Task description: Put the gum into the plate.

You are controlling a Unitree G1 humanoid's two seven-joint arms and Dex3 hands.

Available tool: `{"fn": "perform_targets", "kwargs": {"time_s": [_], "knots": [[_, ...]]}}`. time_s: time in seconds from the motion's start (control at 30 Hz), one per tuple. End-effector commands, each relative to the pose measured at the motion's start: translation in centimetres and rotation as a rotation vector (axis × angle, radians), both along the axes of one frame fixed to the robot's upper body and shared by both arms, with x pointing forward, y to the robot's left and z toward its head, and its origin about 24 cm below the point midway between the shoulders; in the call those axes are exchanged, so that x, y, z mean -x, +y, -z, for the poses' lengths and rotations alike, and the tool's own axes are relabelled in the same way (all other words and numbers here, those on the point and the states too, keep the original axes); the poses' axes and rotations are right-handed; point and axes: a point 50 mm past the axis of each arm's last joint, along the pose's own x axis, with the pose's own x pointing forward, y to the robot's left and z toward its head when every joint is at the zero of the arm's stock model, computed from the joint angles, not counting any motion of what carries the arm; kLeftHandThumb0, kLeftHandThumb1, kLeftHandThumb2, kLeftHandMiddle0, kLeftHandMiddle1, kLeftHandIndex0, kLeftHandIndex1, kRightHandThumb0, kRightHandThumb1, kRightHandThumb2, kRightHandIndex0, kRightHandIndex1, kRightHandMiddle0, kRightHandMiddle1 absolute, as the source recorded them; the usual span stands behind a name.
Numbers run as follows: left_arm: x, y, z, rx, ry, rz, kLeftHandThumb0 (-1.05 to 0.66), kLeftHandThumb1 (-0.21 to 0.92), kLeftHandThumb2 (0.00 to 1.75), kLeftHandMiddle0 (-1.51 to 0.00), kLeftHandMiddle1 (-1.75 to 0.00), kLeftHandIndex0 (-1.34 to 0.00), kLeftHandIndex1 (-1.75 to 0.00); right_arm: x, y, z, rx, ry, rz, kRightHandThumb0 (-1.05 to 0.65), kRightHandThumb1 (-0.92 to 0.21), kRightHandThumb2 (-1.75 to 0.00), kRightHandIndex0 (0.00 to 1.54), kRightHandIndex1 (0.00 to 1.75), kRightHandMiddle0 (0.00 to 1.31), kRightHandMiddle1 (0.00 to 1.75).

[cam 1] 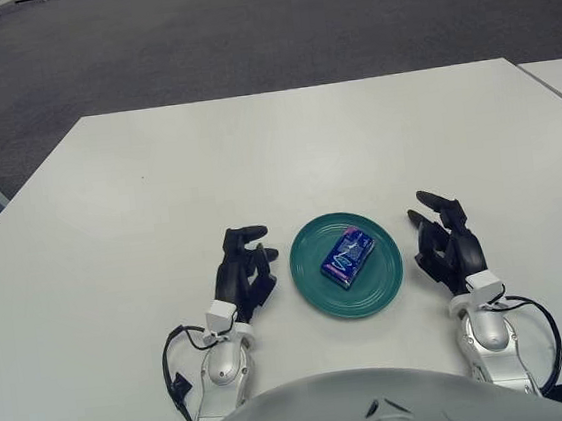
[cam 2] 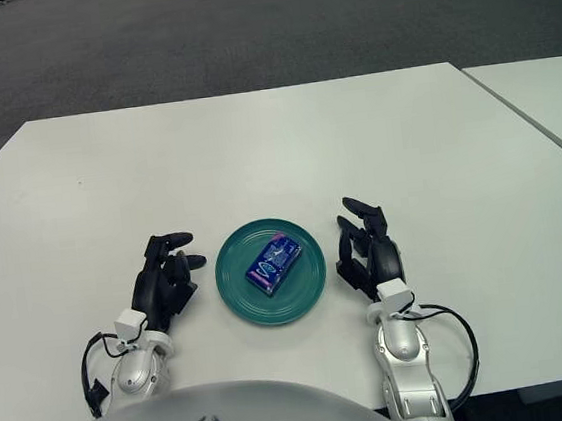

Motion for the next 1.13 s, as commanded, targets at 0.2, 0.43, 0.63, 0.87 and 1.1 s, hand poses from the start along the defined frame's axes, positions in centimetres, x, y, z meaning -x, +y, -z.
{"fn": "perform_targets", "kwargs": {"time_s": [0.2,0.43,0.63,0.87,1.1], "knots": [[-0.03,0.05,0.69,-0.013,0.034,0.012,-0.77,0.92,0.79,-0.36,-1.31,-0.2,-1.42,1.59,0.06,2.38,-0.042,0.159,0.034,-0.8,-0.92,-0.82,0.44,0.08,0.0,0.84],[-0.12,0.02,0.69,-0.015,0.032,0.016,-0.77,0.92,0.8,-0.35,-1.31,-0.23,-1.4,1.6,0.06,2.29,-0.046,0.162,0.045,-0.8,-0.92,-0.81,0.41,0.06,0.0,0.8],[-0.23,-0.04,0.66,-0.012,0.033,0.023,-0.79,0.92,0.82,-0.36,-1.31,-0.25,-1.41,1.61,0.1,2.29,-0.058,0.164,0.059,-0.79,-0.92,-0.78,0.39,0.05,0.0,0.78],[-0.33,-0.28,0.66,-0.01,0.029,0.023,-0.79,0.92,0.82,-0.38,-1.31,-0.25,-1.41,1.59,-0.05,2.26,-0.055,0.159,0.063,-0.79,-0.92,-0.77,0.39,0.05,0.0,0.76],[-0.35,-0.4,0.55,-0.008,0.025,0.018,-0.77,0.92,0.81,-0.39,-1.32,-0.24,-1.41,1.61,-0.1,2.19,-0.051,0.157,0.067,-0.8,-0.92,-0.76,0.37,0.04,0.0,0.75]]}}
